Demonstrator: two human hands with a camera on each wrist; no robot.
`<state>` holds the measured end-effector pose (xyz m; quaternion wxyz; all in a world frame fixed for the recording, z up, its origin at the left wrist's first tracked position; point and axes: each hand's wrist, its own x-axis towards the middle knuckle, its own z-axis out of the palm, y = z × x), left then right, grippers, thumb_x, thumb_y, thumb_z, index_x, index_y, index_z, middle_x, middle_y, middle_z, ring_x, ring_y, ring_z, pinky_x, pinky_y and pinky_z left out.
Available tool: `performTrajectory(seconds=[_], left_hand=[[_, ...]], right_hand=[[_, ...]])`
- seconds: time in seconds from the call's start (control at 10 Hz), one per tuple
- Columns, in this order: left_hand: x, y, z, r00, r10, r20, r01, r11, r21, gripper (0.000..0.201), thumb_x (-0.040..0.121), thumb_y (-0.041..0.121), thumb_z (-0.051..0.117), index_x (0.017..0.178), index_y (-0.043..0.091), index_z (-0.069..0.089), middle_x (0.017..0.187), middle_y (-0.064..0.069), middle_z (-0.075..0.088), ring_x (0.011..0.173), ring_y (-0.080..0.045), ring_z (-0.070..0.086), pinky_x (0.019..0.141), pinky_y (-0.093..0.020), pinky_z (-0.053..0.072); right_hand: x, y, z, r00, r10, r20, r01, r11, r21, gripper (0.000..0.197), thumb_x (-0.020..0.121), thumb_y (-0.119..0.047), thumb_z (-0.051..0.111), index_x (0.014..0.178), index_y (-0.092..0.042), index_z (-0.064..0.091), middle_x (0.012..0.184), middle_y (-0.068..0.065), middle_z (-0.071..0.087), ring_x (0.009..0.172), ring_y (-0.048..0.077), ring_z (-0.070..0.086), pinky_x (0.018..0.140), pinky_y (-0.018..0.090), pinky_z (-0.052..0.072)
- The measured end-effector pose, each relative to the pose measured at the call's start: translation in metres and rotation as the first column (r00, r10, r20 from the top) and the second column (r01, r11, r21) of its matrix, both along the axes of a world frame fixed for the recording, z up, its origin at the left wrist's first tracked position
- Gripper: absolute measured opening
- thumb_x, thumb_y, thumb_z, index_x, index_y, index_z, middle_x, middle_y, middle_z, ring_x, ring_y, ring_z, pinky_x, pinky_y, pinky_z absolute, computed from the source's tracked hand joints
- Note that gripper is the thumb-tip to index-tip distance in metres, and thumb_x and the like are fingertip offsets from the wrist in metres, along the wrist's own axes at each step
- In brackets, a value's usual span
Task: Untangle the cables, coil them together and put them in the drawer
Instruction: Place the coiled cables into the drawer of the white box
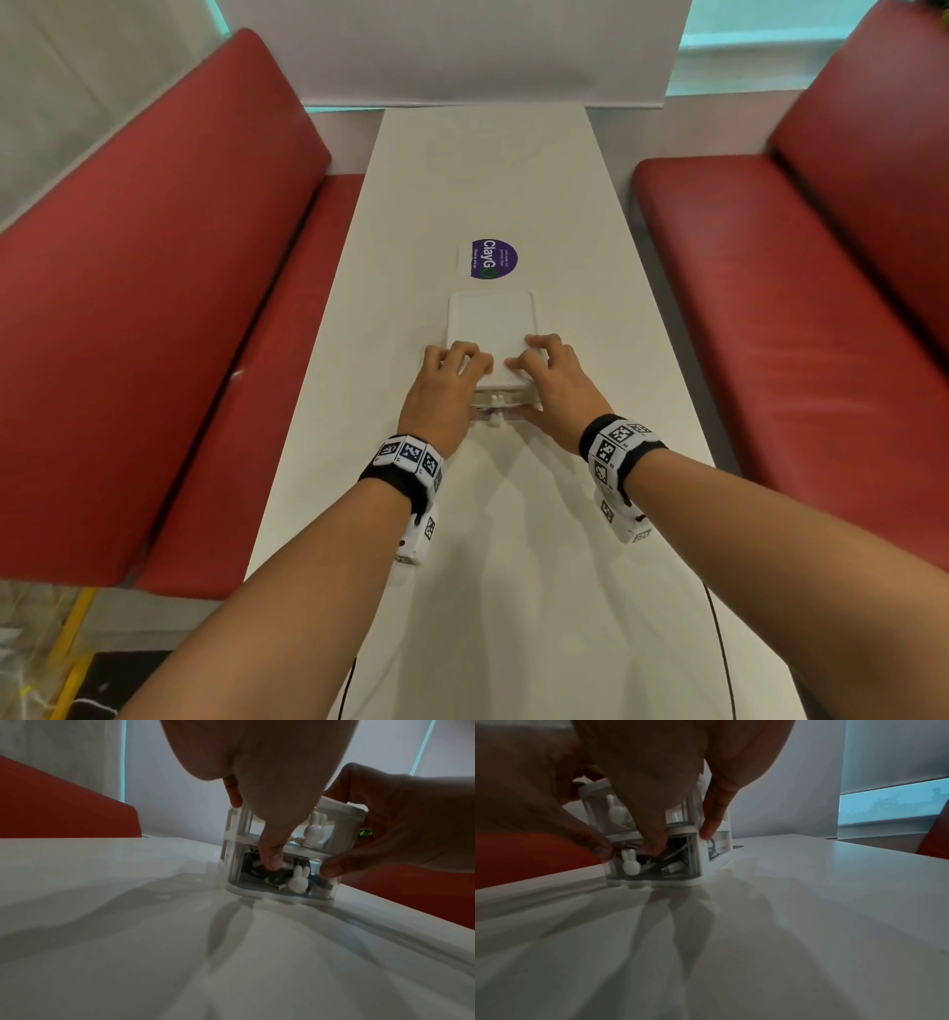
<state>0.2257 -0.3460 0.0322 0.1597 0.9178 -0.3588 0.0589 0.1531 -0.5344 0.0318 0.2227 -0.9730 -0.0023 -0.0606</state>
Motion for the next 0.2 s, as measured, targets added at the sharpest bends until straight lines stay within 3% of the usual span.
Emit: performTrajectory(seconds=[0.1,0.2], left_hand=[[0.004,-0.003,0.004,1.0,0.003,-0.004,-0.003,1.0,0.021,0.068,0.061,0.007,0.09,0.115,0.028,0.054,0.126,0.004,0.053,0.106,-0.026,0.046,0.078,-0.034,0.055],[-0.009,0.006,0.02,0.998,-0.042,0.04,0.042,0.999,0.003,0.063,0.067,0.016,0.087,0.119,0.027,0.055,0.13,0.004,0.053,0.117,-0.026,0.045,0.093,-0.038,0.049]], right_hand=[[0.003,0.001,0.01,1.0,-0.003,-0.021,0.003,1.0,-0.012,0.068,0.076,-0.028,0.087,0.134,-0.017,0.053,0.15,0.016,0.036,0.124,0.038,0.047,0.089,0.052,0.056],[-0.021,-0.003,0.02,1.0,-0.022,0.002,0.022,0.997,-0.07,0.073,0.077,-0.037,0.084,0.139,-0.027,0.047,0.152,0.01,0.031,0.126,0.033,0.042,0.096,0.043,0.052]])
